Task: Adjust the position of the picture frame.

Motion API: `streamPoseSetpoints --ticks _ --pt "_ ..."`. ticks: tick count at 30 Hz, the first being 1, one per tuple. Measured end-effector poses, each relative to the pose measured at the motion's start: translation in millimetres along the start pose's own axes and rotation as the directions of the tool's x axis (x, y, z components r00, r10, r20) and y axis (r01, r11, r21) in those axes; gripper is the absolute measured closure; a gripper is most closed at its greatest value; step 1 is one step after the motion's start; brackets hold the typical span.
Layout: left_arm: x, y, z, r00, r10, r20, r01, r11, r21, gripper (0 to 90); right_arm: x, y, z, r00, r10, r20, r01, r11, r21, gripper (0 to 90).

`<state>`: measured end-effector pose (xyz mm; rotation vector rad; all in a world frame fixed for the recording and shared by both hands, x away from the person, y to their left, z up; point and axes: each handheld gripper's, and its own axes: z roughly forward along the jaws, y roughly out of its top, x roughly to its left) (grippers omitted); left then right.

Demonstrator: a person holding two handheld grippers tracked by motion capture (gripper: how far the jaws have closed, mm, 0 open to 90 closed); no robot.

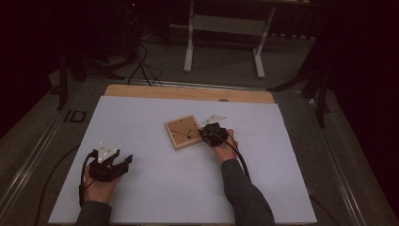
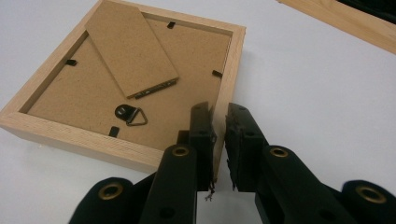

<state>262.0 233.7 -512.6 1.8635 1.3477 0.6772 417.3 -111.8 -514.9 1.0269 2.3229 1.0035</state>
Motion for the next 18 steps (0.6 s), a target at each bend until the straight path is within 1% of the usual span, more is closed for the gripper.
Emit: streamPoseSetpoints --ticks 6,9,10,14,18 --pt "-0.2 0.2 0.8 1.0 0.001 0.002 -0.001 1.0 0.004 45.9 6.4 -3.0 -3.1 0.9991 -0.034 -0.025 0.034 0.999 -0.011 81.2" --pt "-0.7 0.2 0.9 1.0 0.002 0.0 -0.002 1.0 0.005 45.9 10.8 -3.5 -5.0 0.9978 -0.055 -0.036 0.054 0.999 -0.006 81.2" --pt "-0.9 0.2 1.0 1.0 0.002 0.0 -0.002 1.0 0.004 45.9 12.6 -3.8 -5.8 0.9968 -0.068 -0.041 0.068 0.998 -0.006 81.1" --pt "-1.2 0.3 1.4 1.0 0.005 0.0 -0.005 1.0 0.007 46.0 18.9 -4.8 -7.7 0.9944 -0.087 -0.06 0.087 0.996 -0.009 81.1" --pt "-1.1 0.3 1.5 1.0 0.004 0.0 -0.004 1.0 0.006 45.9 24.7 -5.0 -9.0 0.9901 -0.113 -0.082 0.113 0.994 -0.01 81.1"
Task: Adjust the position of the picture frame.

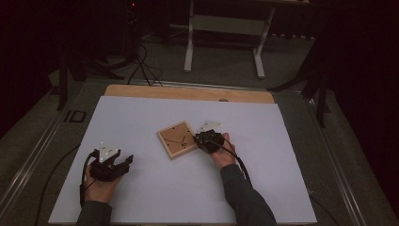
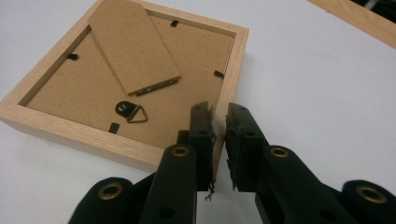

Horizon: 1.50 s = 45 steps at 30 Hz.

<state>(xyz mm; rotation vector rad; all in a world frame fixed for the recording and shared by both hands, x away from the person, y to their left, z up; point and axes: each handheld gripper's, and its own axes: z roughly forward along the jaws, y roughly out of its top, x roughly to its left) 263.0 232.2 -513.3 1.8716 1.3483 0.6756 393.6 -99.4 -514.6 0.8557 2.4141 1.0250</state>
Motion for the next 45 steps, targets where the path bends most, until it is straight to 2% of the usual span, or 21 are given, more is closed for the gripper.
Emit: streamPoseSetpoints --ticks 6,15,21,28,32,38,40,45 --pt "0.3 0.1 0.2 1.0 0.001 0.0 -0.001 1.0 0.005 45.9 8.8 1.7 -1.2 0.998 -0.054 -0.034 0.054 0.999 0.004 81.0" --pt "0.2 0.1 0.7 1.0 0.001 0.0 -0.001 1.0 0.007 45.9 21.2 2.4 -3.5 0.9911 -0.102 -0.086 0.103 0.995 0.005 81.0" --pt "0.1 0.1 0.6 1.0 0.001 0.001 -0.001 1.0 0.006 46.0 30.3 3.2 -4.9 0.982 -0.142 -0.125 0.143 0.99 0.001 81.0" --pt "-1.3 0.4 1.9 0.9999 0.009 0.006 -0.009 0.9999 0.013 46.9 43.4 4.2 -7.0 0.9622 -0.221 -0.159 0.223 0.975 -0.009 80.8" --pt "-1.3 0.5 1.9 0.9999 0.011 0.012 -0.011 0.9999 0.013 48.4 45.1 3.8 -6.9 0.9602 -0.218 -0.175 0.218 0.976 -0.017 80.8" --pt "-0.8 0.7 3.9 0.9994 0.015 0.029 -0.016 0.9997 0.016 54.3 46.9 3.8 -9.2 0.9695 -0.181 -0.165 0.181 0.983 -0.019 77.8" --pt "-1.0 1.0 5.3 0.9993 0.019 0.033 -0.019 0.9996 0.019 56.6 48.3 4.3 -13.8 0.9734 -0.153 -0.17 0.15 0.988 -0.031 77.6" --pt "-2.9 3.2 10.2 0.9976 0.047 0.05 -0.048 0.9985 0.024 63.6 52.9 -0.7 -27.8 0.9753 -0.139 -0.172 0.131 0.99 -0.058 77.1"
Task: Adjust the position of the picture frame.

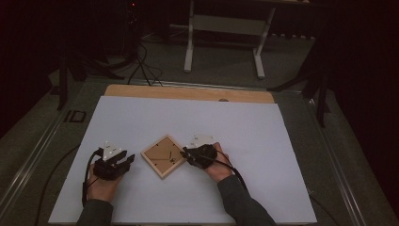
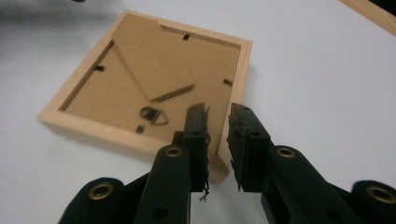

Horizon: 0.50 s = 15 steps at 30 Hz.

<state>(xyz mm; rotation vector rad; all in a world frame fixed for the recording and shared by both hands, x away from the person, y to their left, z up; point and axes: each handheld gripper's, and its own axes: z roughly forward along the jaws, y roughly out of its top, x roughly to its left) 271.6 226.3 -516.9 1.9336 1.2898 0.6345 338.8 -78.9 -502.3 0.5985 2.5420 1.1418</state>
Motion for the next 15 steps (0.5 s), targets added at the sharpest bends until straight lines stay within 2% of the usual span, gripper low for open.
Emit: streamPoseSetpoints --ticks 5,8,9,12,15 --pt "-1.2 2.2 4.3 0.9995 0.016 0.026 -0.016 0.9998 0.013 70.7 8.0 -16.1 -8.7 0.9984 0.049 -0.026 -0.05 0.999 -0.009 77.4" --pt "-1.0 3.8 6.0 0.9995 0.015 0.029 -0.015 0.9999 0.008 73.7 11.8 -21.5 -9.4 0.9984 0.051 -0.024 -0.05 0.999 0.007 78.5" --pt "-0.4 5.5 9.2 0.9995 0.013 0.029 -0.013 0.9999 0.005 75.2 16.2 -24.4 -10.2 0.9987 0.048 -0.019 -0.048 0.999 0.024 81.3" --pt "1.6 7.2 16.1 0.9994 -0.003 0.035 0.003 1.0 0.007 80.9 21.0 -25.3 -10.8 0.998 0.061 -0.017 -0.06 0.998 0.027 89.6" --pt "3.7 7.6 21.3 0.9992 -0.014 0.036 0.013 0.9998 0.017 87.7 27.6 -25.9 -8.6 0.9989 0.045 -0.017 -0.044 0.998 0.041 89.8"
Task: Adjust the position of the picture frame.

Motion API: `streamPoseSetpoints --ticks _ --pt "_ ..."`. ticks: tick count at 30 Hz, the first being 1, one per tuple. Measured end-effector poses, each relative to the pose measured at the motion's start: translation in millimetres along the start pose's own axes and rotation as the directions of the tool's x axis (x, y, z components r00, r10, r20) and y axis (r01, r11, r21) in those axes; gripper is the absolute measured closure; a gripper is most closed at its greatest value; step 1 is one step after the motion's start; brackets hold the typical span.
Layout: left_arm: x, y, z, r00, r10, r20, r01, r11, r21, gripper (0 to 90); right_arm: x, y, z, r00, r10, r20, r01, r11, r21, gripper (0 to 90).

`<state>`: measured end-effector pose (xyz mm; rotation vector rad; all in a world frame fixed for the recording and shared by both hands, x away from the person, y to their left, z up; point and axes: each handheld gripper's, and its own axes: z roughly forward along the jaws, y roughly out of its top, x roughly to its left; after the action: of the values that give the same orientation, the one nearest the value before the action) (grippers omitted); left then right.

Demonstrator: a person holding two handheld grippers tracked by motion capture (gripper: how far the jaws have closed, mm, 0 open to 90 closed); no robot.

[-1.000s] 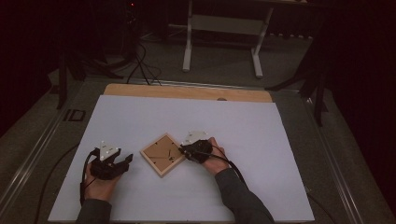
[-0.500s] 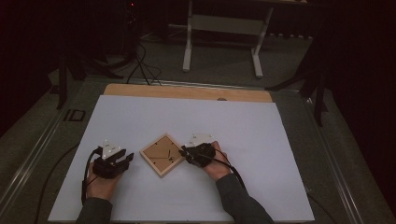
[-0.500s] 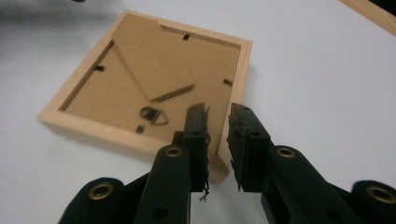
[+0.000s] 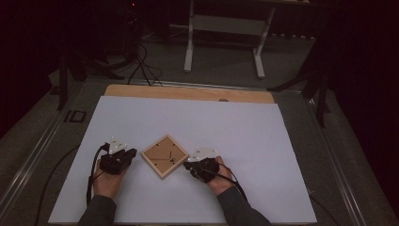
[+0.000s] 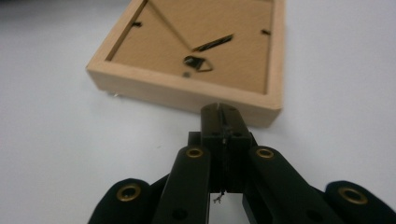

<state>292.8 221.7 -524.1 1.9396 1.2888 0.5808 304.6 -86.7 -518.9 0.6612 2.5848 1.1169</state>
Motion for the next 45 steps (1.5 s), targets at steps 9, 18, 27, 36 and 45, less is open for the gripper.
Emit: streamPoseSetpoints --ticks 9,18,27,36,45 --pt "1.2 0.0 4.4 0.9997 -0.019 0.014 0.019 0.9997 0.014 89.3 25.5 2.7 10.6 0.9978 -0.038 -0.055 0.039 0.999 0.021 89.8" --pt "-2.4 1.9 16.0 0.9996 0.02 0.021 -0.021 0.9982 0.056 88.9 31.1 3.0 16.8 0.9961 -0.03 -0.082 0.033 0.999 0.029 89.8" --pt "-5.5 2.9 20.3 0.9992 0.033 0.021 -0.034 0.9976 0.061 89.2 43.1 5.4 17.4 0.9925 -0.058 -0.108 0.062 0.998 0.03 89.8" --pt "-22.6 2.6 19.6 0.9963 0.065 0.057 -0.068 0.9954 0.068 89.3 49.4 0.6 12.8 0.989 -0.087 -0.12 0.092 0.995 0.038 89.8" --pt "-30.0 2.0 19.2 0.9939 0.083 0.073 -0.088 0.9941 0.064 89.1 48.3 -4.3 6.3 0.9861 -0.105 -0.129 0.113 0.992 0.055 89.8"
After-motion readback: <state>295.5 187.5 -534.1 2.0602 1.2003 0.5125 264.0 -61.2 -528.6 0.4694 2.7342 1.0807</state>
